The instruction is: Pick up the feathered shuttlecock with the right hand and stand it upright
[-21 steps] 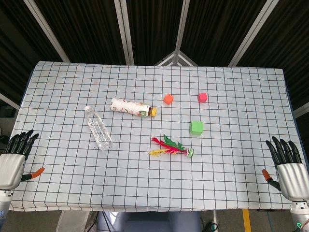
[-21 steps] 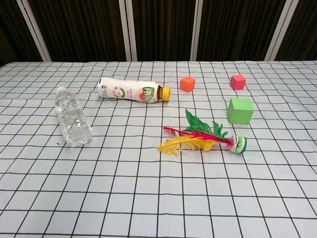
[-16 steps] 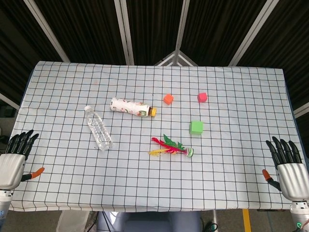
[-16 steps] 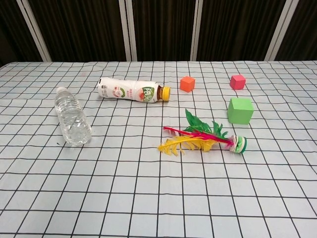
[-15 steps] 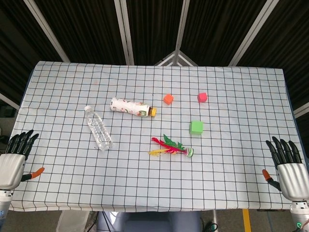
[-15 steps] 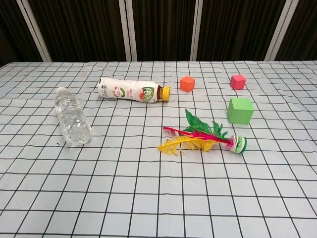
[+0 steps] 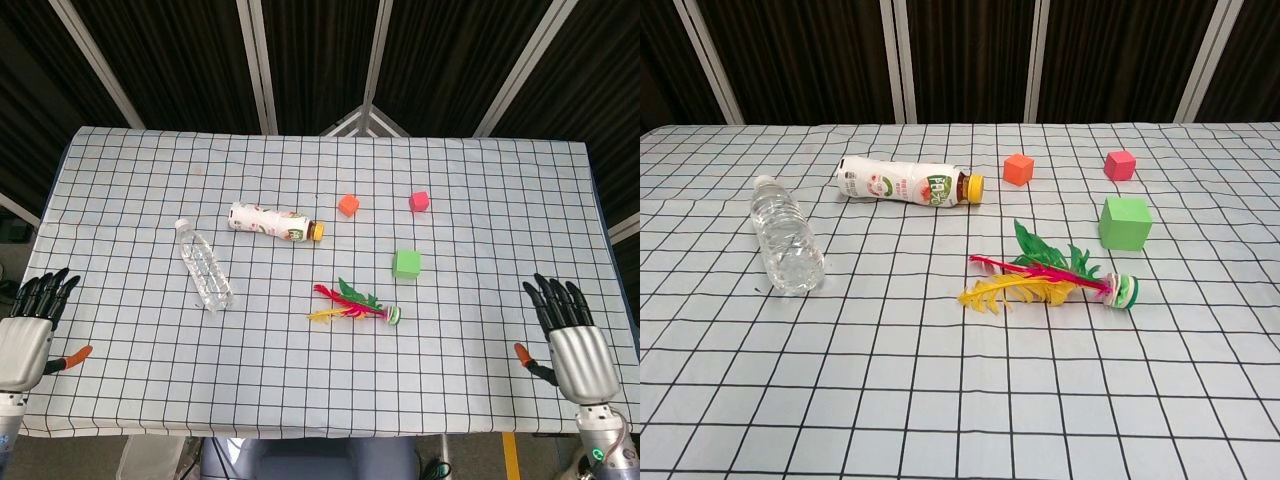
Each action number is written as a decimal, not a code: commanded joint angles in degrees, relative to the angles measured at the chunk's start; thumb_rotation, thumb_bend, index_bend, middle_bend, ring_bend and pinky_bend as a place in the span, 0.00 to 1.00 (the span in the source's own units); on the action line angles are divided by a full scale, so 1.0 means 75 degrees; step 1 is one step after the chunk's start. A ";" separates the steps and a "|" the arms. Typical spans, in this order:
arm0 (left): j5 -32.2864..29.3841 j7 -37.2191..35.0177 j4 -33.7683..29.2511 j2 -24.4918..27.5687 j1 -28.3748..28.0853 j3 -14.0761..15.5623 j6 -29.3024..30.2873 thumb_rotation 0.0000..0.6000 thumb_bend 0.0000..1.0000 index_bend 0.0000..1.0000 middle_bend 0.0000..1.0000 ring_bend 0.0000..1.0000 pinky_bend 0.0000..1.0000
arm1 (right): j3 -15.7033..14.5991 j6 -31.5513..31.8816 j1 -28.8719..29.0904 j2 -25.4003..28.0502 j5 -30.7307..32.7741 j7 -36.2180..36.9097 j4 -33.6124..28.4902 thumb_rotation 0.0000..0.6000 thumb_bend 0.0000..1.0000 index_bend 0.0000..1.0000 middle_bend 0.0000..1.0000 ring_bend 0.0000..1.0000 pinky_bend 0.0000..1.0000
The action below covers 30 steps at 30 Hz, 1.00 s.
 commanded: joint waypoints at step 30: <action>-0.0185 -0.0446 -0.0086 0.0140 -0.0088 -0.0054 -0.0229 1.00 0.00 0.00 0.00 0.00 0.00 | 0.0912 -0.2223 0.2601 -0.4921 0.2957 -0.3929 0.0100 1.00 0.33 0.50 0.22 0.00 0.00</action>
